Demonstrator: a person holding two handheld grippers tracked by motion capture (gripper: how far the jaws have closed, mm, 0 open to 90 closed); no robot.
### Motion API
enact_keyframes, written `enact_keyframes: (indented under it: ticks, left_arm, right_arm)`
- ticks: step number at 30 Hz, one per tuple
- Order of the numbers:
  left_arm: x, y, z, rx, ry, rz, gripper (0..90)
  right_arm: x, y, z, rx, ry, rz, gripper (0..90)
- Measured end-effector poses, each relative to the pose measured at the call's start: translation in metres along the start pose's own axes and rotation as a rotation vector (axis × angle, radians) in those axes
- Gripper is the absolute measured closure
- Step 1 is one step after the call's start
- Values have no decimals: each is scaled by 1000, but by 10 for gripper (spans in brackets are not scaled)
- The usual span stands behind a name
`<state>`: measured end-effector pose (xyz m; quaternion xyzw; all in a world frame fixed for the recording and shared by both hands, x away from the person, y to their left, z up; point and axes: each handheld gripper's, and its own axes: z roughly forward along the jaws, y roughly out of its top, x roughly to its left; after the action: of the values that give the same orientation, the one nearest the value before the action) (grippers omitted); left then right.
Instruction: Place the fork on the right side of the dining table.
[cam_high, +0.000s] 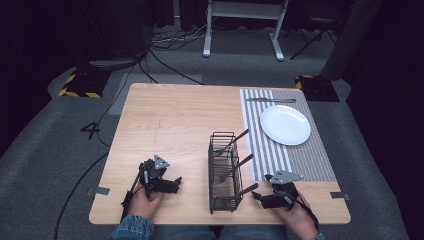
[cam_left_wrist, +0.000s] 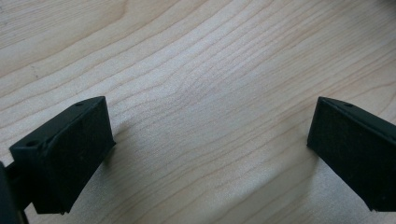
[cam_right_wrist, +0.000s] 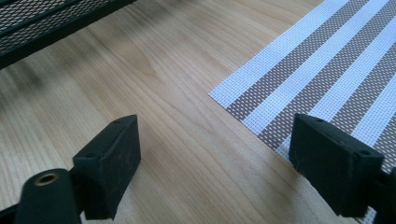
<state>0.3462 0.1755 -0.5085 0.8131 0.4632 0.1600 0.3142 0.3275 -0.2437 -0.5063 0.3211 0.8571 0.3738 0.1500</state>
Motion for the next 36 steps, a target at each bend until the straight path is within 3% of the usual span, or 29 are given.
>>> enact_keyframes:
  ticks: [3,4,7,8,10,12,21,23,26,36]
  left_arm:
    - [0,0,0,0,0,0,3]
    - [0,0,0,0,0,0,3]
    - [0,0,0,0,0,0,3]
    - [0,0,0,0,0,0,3]
    - [0,0,0,0,0,0,3]
    - [0,0,0,0,0,0,3]
    - [0,0,0,0,0,0,3]
    - [0,0,0,0,0,0,3]
    - [0,0,0,0,0,0,3]
    - [0,0,0,0,0,0,3]
  right_arm:
    - [1,-1,-1,-8,-16,15,228]
    - [1,-2,-3,-16,-25,20,301]
    - [0,-1,-6,-9,-14,23,418]
    - [0,-1,-6,-9,-14,23,418]
    - [2,0,-9,10,0,11,523]
    - [3,1,-10,27,11,10,547]
    - [6,15,-32,-20,68,60,562]
    - [6,18,-35,-5,106,83,565]
    - [7,21,-40,4,123,100,575]
    - [17,48,-78,-59,164,90,588]
